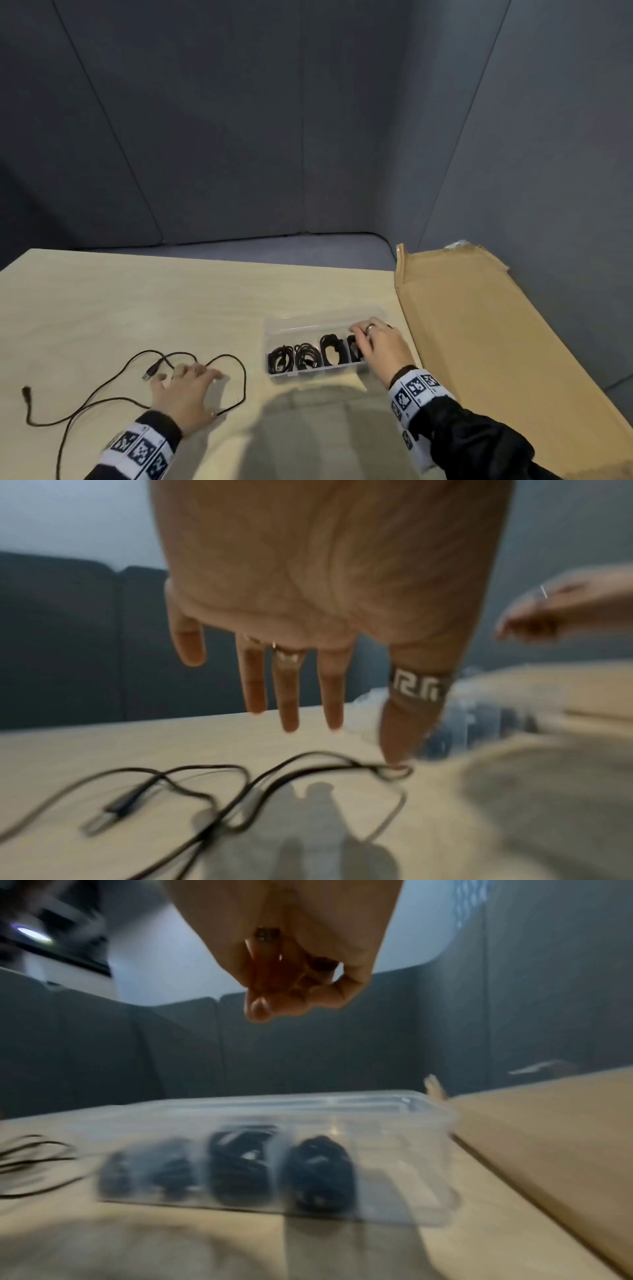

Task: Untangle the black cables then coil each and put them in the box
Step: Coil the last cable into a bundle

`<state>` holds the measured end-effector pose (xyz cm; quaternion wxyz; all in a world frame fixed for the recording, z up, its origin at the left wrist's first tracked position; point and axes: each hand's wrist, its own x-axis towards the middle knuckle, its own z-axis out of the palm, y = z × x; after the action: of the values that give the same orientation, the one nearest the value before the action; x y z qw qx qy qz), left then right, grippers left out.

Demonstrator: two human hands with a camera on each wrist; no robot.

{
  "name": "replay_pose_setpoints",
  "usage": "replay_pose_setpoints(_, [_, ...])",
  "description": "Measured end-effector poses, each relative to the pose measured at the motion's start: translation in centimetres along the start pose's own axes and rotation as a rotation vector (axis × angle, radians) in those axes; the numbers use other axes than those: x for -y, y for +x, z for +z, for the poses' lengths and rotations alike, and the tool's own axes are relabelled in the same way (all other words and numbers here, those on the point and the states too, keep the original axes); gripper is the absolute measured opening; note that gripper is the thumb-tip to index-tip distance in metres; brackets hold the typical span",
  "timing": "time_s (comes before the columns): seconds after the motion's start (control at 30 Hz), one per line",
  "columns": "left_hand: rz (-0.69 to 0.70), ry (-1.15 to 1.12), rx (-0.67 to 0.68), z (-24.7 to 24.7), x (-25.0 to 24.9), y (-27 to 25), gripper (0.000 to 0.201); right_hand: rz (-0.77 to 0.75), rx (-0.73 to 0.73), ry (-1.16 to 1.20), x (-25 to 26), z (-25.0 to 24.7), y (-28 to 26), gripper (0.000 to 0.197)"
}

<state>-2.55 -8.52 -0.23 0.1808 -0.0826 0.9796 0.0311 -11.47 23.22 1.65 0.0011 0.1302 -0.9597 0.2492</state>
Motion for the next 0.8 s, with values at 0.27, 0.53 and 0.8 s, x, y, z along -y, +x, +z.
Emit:
replay_pose_setpoints(0.27, [0.285,-0.126,0.0,-3.2,1.7,-0.9,0.027,-0.181,0.412,0.196,11.6,2.3,-3.5,0.06])
replay_pose_setpoints(0.53, [0.672,-0.781,-0.181,-13.0,-1.1,-4.1,0.009,-0.21,0.372,0.45,17.0,-3.6,-2.5,0.037])
replay_pose_setpoints(0.8, [0.748,-0.517,0.04,-14.2,-3.3,-3.1,0.036,-0.185,-0.104,0.502,12.1,-13.7,-4.7,0.027])
